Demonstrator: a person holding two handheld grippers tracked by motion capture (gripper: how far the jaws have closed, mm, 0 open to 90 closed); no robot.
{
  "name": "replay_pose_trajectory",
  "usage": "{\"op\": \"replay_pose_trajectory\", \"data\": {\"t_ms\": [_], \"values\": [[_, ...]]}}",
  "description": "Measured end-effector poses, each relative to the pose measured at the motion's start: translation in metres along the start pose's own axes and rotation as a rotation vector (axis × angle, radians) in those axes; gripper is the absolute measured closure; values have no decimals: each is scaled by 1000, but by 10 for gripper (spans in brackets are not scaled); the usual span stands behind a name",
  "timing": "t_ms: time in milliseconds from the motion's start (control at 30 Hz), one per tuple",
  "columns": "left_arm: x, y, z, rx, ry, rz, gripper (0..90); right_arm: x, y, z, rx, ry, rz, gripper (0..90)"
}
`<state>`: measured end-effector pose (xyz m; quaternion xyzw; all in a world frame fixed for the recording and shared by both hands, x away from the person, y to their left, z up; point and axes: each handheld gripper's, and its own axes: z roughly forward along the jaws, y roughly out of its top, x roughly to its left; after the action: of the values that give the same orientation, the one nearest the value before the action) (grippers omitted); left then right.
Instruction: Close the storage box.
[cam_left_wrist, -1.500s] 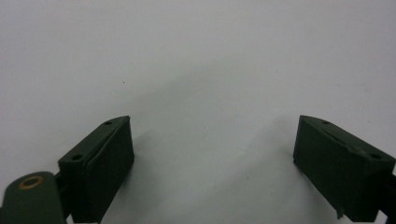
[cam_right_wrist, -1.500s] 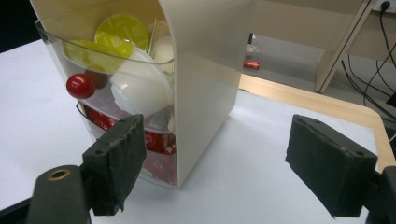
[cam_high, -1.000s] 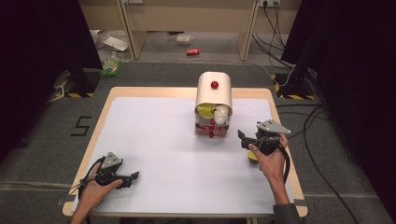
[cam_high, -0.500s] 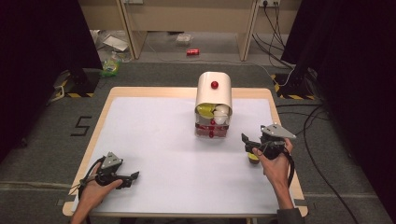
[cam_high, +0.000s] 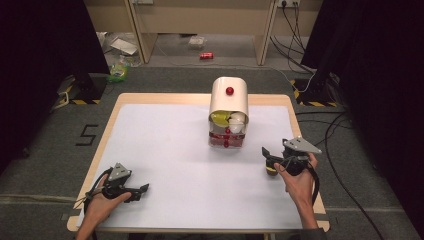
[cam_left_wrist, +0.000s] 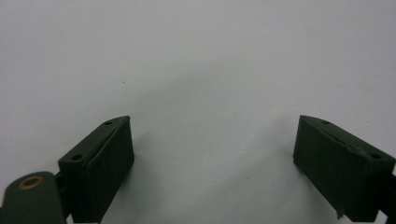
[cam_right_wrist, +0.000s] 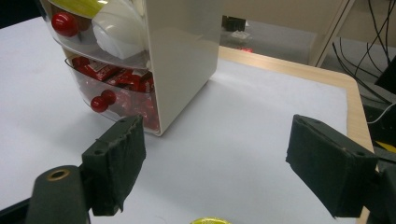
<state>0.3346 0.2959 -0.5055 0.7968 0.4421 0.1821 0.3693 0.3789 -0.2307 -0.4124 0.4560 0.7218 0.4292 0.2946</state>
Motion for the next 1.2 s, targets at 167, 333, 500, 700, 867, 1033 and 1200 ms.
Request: {"op": "replay_pose_trajectory", "data": {"t_ms": [167, 333, 500, 700, 867, 1033, 1200], "values": [[0, 0, 0, 0, 0, 0, 115, -2, -3, -4, 3, -3, 5, 201], [0, 0, 0, 0, 0, 0, 115, -2, -6, -5, 0, -1, 3, 201], [0, 0, 0, 0, 0, 0, 115, -1, -11, -8, 8, 2, 8, 201], [0, 0, 0, 0, 1, 0, 115, -1, -17, -8, 18, 2, 5, 201], [0, 0, 0, 0, 0, 0, 115, -1, -24, -10, 32, 7, 8, 202], [0, 0, 0, 0, 0, 0, 115, 0, -28, -12, 38, 13, 18, 202], [0, 0, 0, 0, 0, 0, 115, -1, -35, -15, 51, 14, 29, 201]]}}
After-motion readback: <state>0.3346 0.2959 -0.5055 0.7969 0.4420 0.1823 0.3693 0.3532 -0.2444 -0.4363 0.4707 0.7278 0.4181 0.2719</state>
